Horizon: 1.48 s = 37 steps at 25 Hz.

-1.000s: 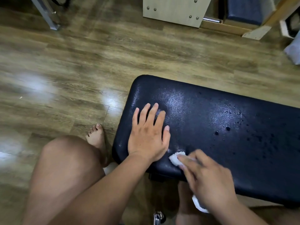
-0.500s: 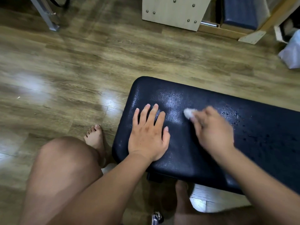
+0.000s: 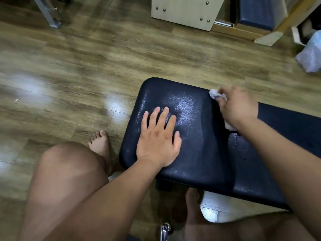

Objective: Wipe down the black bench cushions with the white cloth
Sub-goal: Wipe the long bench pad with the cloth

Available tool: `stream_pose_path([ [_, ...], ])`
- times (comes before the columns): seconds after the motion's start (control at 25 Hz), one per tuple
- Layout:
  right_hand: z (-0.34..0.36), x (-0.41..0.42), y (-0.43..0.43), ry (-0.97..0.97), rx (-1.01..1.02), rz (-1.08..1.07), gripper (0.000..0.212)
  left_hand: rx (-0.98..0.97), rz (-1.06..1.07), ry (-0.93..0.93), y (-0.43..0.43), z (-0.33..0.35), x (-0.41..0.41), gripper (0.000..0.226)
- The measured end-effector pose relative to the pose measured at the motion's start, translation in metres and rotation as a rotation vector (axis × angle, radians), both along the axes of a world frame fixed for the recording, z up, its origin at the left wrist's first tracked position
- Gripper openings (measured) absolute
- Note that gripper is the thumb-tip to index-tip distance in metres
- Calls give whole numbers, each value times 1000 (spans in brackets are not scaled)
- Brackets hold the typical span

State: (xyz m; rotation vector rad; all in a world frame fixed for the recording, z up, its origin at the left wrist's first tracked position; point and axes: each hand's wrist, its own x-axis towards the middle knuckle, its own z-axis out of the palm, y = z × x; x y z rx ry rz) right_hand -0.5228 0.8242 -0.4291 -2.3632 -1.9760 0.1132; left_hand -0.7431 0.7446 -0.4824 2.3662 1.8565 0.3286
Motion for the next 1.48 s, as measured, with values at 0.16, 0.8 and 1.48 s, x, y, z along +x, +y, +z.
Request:
stream_pose_path([
  [0.16,3,-19,-141,87,40,97,20,18,1,6,-2,-2,-1,55],
  [0.8,-5,7,-99,63,99,-75,28,46,-2,-6,-1,-2,0,54],
  [1.48,-6,30,-102,69,104,-16,28,36,-1,-2,-1,-2,0,54],
])
